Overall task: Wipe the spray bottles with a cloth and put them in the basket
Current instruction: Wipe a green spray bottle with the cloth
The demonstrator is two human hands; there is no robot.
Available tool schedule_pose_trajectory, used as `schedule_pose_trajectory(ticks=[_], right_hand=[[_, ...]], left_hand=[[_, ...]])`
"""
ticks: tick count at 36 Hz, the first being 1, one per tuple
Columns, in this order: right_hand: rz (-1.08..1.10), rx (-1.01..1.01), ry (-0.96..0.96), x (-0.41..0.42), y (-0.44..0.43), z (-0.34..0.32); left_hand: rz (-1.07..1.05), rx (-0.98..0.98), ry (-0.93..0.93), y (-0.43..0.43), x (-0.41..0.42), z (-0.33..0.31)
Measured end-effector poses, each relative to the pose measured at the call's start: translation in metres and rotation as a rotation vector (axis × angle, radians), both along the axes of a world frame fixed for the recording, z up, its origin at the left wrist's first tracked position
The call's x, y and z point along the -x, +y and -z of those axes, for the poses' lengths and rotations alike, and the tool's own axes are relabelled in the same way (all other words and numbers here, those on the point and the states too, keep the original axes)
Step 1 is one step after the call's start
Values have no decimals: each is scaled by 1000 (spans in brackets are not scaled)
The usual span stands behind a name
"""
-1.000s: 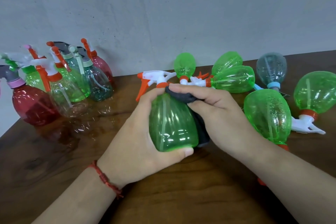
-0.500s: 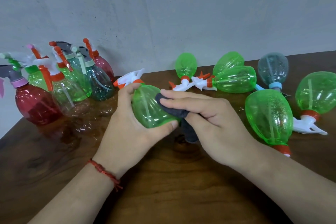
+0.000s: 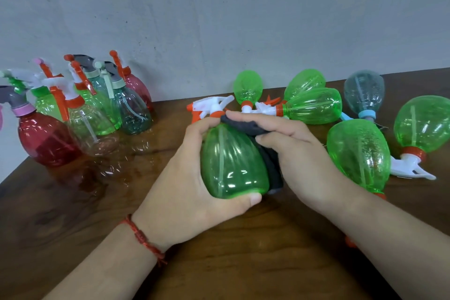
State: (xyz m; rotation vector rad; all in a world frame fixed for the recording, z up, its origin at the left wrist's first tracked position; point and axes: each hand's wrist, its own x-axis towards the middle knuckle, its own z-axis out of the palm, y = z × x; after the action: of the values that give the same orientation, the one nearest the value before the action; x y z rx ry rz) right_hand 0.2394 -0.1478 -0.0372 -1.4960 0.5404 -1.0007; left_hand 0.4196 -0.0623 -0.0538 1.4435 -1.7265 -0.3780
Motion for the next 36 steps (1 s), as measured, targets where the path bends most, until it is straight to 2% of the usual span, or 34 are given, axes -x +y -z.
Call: schedule_pose_trajectory(ticks=[3, 7, 13, 17, 21, 27, 30, 36], right_hand=[[-14, 51, -31, 0, 0, 1], [-1, 330, 76, 2, 2, 7], [15, 501, 175, 2, 8, 9], [30, 475, 212, 1, 7, 10], [34, 402, 222, -1, 6, 11], [24, 112, 85, -1, 2, 5], [-12, 41, -18, 0, 1, 0], [-45, 99, -60, 3, 2, -1]], left_hand=[[-8, 1, 96, -1, 1, -4], [-165, 8, 172, -5, -5, -2], [-306, -20, 273, -10, -8, -3], [-317, -24, 259, -11, -8, -2], [-241, -8, 177, -7, -8, -3], [-17, 11, 94, 3, 6, -5], [43, 25, 112, 4, 6, -4], [27, 83, 81, 2, 6, -4]])
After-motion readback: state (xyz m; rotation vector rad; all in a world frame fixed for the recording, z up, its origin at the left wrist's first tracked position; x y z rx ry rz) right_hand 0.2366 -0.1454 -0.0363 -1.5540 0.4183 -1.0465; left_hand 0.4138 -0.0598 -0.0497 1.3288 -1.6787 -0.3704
